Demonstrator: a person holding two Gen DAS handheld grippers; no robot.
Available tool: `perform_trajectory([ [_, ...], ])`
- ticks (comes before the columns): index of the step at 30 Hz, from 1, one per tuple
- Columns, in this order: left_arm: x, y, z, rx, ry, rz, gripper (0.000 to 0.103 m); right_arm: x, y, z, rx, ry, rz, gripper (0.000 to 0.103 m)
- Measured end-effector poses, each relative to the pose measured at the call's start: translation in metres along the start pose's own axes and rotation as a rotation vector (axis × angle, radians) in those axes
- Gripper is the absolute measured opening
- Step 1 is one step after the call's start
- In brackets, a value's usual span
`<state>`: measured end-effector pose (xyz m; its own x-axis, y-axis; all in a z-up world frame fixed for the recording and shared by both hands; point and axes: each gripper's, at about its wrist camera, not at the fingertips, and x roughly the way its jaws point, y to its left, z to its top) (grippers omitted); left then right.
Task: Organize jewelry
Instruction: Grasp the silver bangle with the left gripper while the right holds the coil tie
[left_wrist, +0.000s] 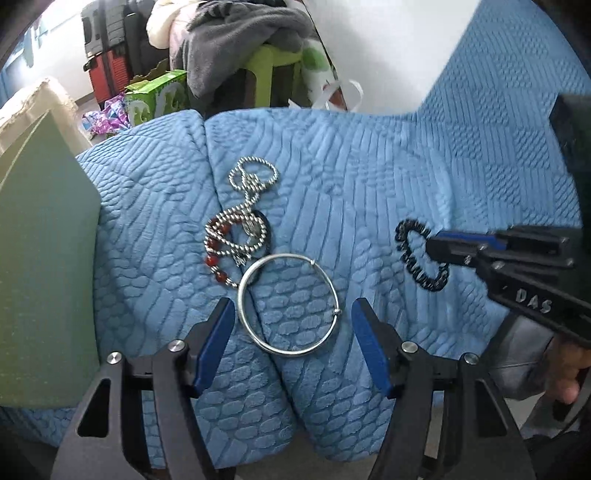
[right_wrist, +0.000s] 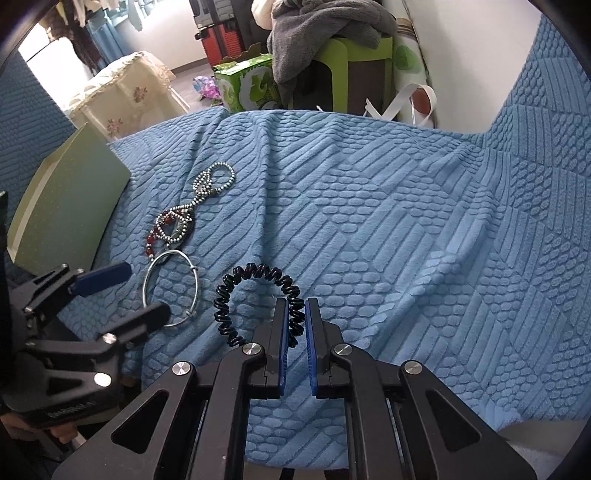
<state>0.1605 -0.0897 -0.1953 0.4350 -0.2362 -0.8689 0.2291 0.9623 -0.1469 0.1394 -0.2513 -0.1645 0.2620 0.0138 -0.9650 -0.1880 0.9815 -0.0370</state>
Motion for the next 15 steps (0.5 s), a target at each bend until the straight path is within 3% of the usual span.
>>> perform_trajectory([
  [3,0.006,-0.005,-0.001,0.025,0.011,0.023,0.072,0.003,-0.002,-0.003,0.006,0.005,-0.001,0.007],
  [15,0.017,-0.019,-0.002,0.092,-0.008,0.125,0.068,0.008,-0.004,-0.003,0.014,0.007,0.0,0.007],
])
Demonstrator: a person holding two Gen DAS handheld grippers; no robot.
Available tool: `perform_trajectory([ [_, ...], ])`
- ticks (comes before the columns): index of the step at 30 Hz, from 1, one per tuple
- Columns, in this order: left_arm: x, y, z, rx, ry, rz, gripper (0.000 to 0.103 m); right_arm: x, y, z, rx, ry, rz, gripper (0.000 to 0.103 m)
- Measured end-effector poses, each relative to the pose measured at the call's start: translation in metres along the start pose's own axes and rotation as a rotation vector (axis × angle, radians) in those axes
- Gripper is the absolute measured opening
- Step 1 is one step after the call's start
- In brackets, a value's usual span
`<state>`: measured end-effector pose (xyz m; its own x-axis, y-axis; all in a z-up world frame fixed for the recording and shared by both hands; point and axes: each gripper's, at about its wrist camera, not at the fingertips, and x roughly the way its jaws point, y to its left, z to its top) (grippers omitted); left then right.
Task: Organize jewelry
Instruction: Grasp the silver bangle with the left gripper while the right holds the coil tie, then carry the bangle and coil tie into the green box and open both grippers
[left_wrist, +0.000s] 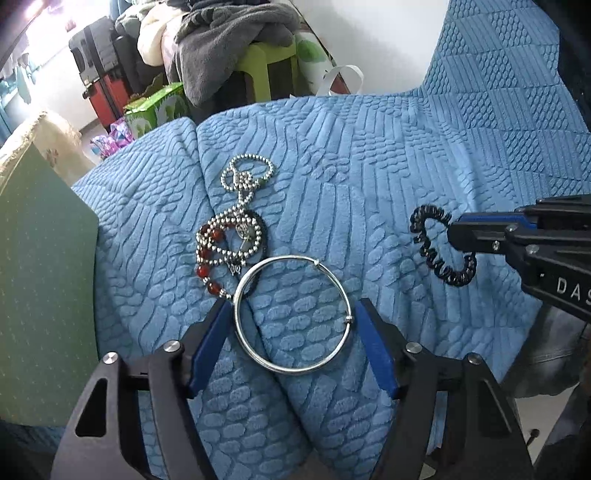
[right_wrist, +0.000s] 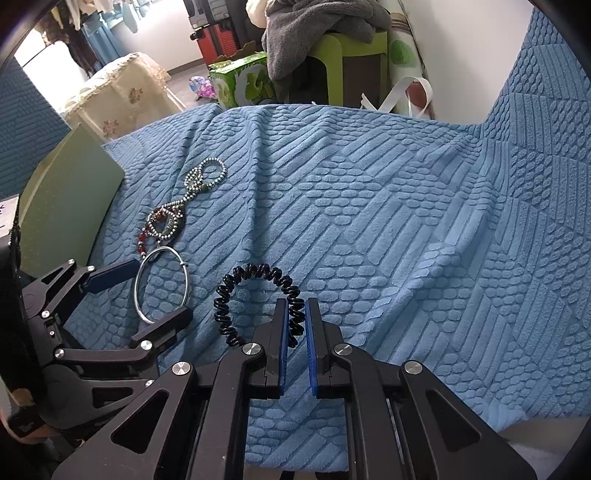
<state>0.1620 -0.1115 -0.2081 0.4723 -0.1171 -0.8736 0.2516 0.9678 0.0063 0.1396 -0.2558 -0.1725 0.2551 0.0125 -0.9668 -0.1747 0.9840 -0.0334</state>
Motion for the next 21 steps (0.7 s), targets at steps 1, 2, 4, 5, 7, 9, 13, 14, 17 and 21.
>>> perform_trajectory([
  [1,0.0,0.001,0.0,-0.008,-0.002,-0.003,0.068,0.001,0.0,0.0,0.0,0.002,-0.001,0.007],
  [2,0.0,0.001,0.0,-0.009,-0.002,-0.003,0.068,0.001,0.0,0.0,-0.002,0.004,-0.002,0.007],
  [4,0.0,0.002,0.001,-0.006,0.003,-0.008,0.068,0.002,0.001,-0.001,-0.004,0.005,-0.007,0.007],
  [5,0.0,0.004,0.002,-0.019,0.005,-0.017,0.068,0.001,0.001,-0.001,0.001,0.005,0.0,0.007],
  [7,-0.002,0.011,0.004,-0.052,0.011,-0.03,0.068,-0.002,0.0,0.001,0.009,-0.006,0.008,0.007],
  [9,-0.004,0.018,0.007,-0.078,0.011,-0.047,0.068,-0.004,0.0,0.003,0.003,-0.017,-0.001,0.007],
  [13,-0.018,0.031,0.013,-0.121,-0.01,-0.076,0.068,-0.006,0.007,0.005,-0.011,-0.023,0.01,0.007],
  [14,-0.022,0.034,0.015,-0.133,-0.015,-0.089,0.068,-0.008,0.009,0.005,-0.017,-0.027,0.013,0.007],
  [17,-0.038,0.041,0.018,-0.153,-0.035,-0.111,0.068,-0.018,0.017,0.007,-0.032,-0.049,0.019,0.007],
  [21,-0.063,0.054,0.023,-0.181,-0.082,-0.132,0.068,-0.032,0.028,0.009,-0.045,-0.075,0.021,0.007],
])
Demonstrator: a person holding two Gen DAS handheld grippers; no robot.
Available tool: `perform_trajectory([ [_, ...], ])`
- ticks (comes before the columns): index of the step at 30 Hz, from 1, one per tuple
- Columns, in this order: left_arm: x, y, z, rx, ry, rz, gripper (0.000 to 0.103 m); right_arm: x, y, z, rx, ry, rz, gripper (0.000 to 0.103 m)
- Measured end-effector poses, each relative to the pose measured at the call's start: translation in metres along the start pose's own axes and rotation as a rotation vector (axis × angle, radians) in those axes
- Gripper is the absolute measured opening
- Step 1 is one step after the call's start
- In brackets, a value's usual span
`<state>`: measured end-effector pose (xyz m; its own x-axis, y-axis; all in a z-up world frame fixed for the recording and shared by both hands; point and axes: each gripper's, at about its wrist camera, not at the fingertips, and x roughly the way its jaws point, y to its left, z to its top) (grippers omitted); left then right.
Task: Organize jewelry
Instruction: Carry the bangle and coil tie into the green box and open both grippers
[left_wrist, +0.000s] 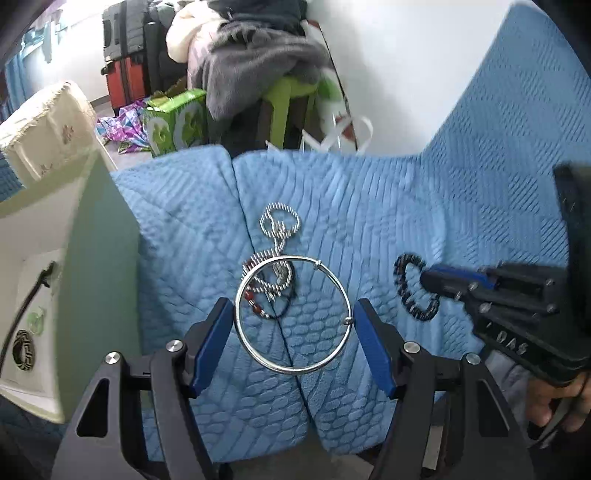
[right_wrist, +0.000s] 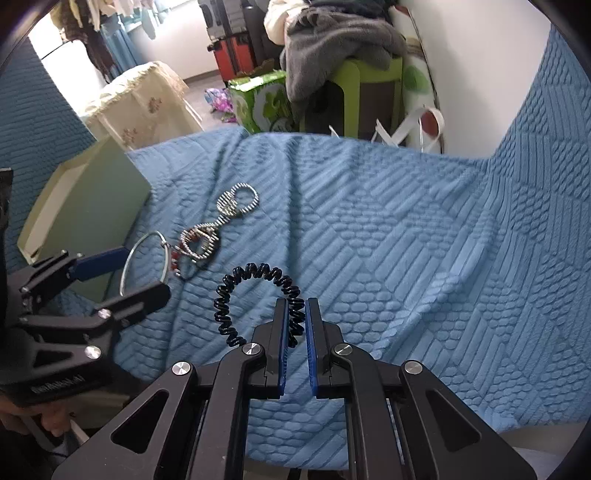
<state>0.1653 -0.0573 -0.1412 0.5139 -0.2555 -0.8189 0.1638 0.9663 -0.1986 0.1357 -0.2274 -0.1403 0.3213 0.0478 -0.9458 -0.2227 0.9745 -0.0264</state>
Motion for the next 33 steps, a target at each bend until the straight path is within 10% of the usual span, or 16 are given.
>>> perform_trajectory([
  [21,-0.172,0.096,0.04,-0.092,-0.265,0.044,0.068,-0.13,0.121,0.097,-0.094,-0.288,0.081,0.007],
  [33,-0.161,0.178,0.012,-0.18,-0.234,0.094,0.068,-0.07,0.211,0.103,-0.178,-0.213,0.152,0.008],
])
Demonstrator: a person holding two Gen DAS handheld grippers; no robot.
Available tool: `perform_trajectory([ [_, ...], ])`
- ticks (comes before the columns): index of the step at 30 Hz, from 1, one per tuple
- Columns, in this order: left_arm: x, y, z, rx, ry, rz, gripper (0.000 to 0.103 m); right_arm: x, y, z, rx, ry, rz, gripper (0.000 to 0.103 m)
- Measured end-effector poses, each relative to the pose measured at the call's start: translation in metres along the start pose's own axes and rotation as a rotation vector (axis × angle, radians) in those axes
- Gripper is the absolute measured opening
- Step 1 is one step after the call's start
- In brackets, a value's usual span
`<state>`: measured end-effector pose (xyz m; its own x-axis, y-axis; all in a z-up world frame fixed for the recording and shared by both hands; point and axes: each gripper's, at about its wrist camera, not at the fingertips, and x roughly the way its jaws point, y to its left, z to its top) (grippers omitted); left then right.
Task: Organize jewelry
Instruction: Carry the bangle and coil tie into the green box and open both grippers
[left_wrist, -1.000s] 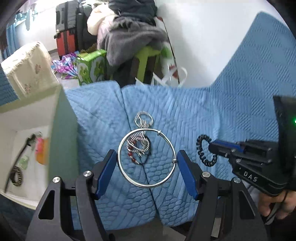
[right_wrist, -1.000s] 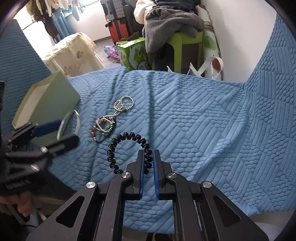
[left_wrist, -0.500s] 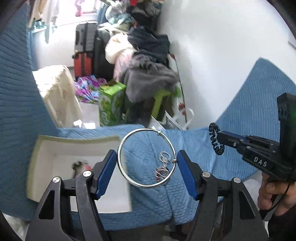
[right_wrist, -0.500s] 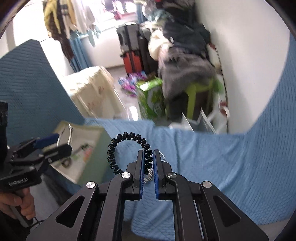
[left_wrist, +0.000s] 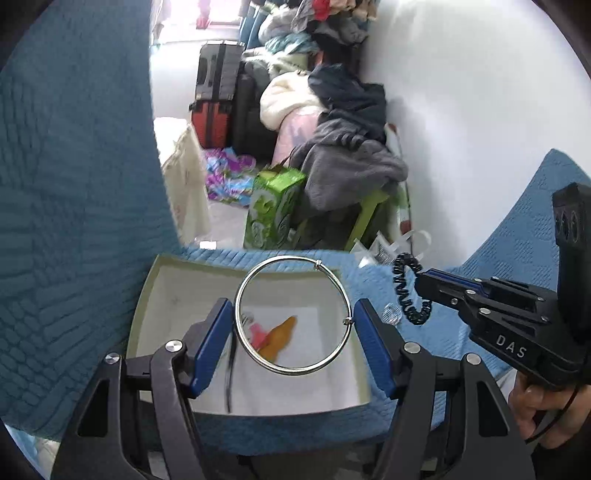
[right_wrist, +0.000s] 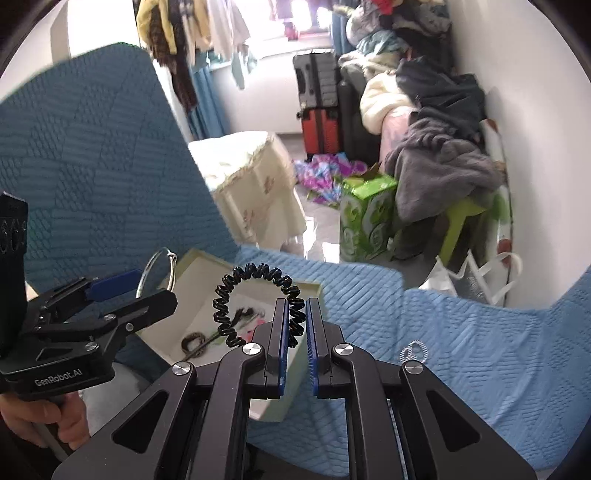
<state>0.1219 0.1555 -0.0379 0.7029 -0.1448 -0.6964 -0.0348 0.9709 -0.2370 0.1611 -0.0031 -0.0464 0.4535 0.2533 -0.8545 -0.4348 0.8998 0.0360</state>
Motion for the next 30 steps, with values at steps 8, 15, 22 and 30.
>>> perform_trajectory([
  [8,0.036,0.034,-0.022,-0.085,0.088,0.007,0.068,0.063,0.032,-0.022,-0.075,0.145,0.015,0.008],
  [15,0.064,0.042,-0.031,-0.111,0.151,0.025,0.068,0.091,0.041,-0.034,-0.127,0.203,-0.001,0.008],
  [22,0.078,0.05,-0.035,-0.145,0.194,0.043,0.069,0.104,0.04,-0.039,-0.142,0.239,0.018,0.008],
  [30,0.059,0.051,-0.031,-0.18,0.144,0.046,0.079,0.09,0.031,-0.031,-0.111,0.213,0.049,0.022],
])
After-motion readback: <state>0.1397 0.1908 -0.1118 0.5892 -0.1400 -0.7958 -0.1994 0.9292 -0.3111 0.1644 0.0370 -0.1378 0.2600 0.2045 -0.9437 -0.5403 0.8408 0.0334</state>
